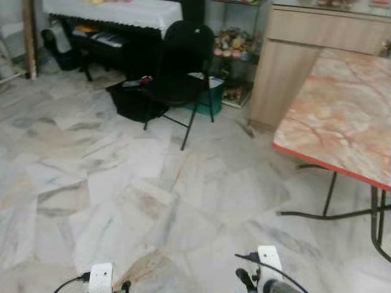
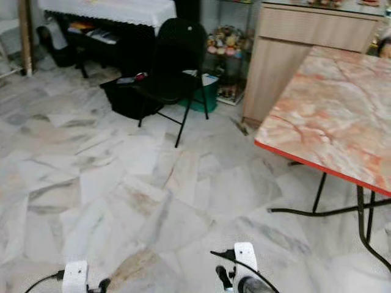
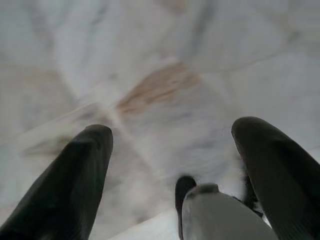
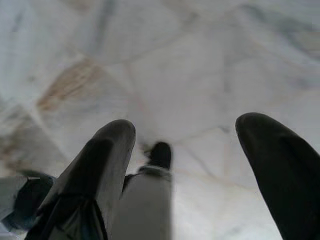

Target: Hang hanger

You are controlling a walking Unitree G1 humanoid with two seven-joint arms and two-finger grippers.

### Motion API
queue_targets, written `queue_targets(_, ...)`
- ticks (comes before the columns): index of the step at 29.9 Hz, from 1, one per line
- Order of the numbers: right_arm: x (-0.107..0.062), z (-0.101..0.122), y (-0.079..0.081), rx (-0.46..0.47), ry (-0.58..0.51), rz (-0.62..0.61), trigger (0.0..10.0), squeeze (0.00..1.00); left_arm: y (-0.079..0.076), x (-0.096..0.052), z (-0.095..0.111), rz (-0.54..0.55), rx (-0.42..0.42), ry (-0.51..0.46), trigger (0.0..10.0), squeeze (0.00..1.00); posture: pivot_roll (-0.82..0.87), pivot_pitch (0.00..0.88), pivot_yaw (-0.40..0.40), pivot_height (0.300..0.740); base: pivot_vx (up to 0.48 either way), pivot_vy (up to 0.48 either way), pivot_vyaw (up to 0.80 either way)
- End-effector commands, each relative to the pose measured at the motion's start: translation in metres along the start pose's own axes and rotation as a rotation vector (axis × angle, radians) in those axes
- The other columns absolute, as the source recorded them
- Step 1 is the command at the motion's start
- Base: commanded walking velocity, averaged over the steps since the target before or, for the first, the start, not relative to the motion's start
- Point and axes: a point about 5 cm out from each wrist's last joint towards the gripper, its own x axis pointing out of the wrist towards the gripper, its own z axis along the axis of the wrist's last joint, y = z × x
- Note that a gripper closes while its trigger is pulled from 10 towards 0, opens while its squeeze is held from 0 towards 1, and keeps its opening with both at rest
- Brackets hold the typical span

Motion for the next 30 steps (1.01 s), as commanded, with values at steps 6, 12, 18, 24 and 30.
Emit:
queue_targets(6, 0.002, 0.002, 0.007, 0.017, -0.018, 0.000, 10.0, 0.00, 0.008, -0.002, -0.007, 0.017, 0.015, 0.022, 10.0, 0.00, -0.03, 0.000, 0.013, 0.740, 0.000, -0.292, 0.00)
queue_targets(12, 0.002, 0.008, 0.003, 0.020, -0.030, 0.000, 10.0, 0.00, 0.008, -0.002, -0.006, 0.011, 0.011, 0.022, 10.0, 0.00, -0.04, 0.000, 0.015, 0.740, 0.000, -0.296, 0.00)
queue_targets(18, -0.001, 0.018, -0.013, 0.015, -0.037, -0.012, 10.0, 0.00, 0.008, -0.003, -0.007, 0.013, 0.009, 0.022, 10.0, 0.00, -0.04, 0.000, 0.015, 0.740, 0.000, -0.303, -0.10)
queue_targets(24, -0.004, 0.024, -0.028, 0.010, -0.044, -0.026, 10.0, 0.00, 0.009, -0.002, -0.006, 0.017, 0.006, 0.020, 10.0, 0.00, -0.04, 0.000, 0.015, 0.740, 0.000, -0.298, -0.59)
queue_targets(30, -0.005, 0.017, -0.027, 0.014, -0.035, -0.022, 10.0, 0.00, 0.009, -0.002, -0.004, 0.019, 0.006, 0.015, 10.0, 0.00, -0.03, 0.000, 0.019, 0.740, 0.000, -0.311, -0.48)
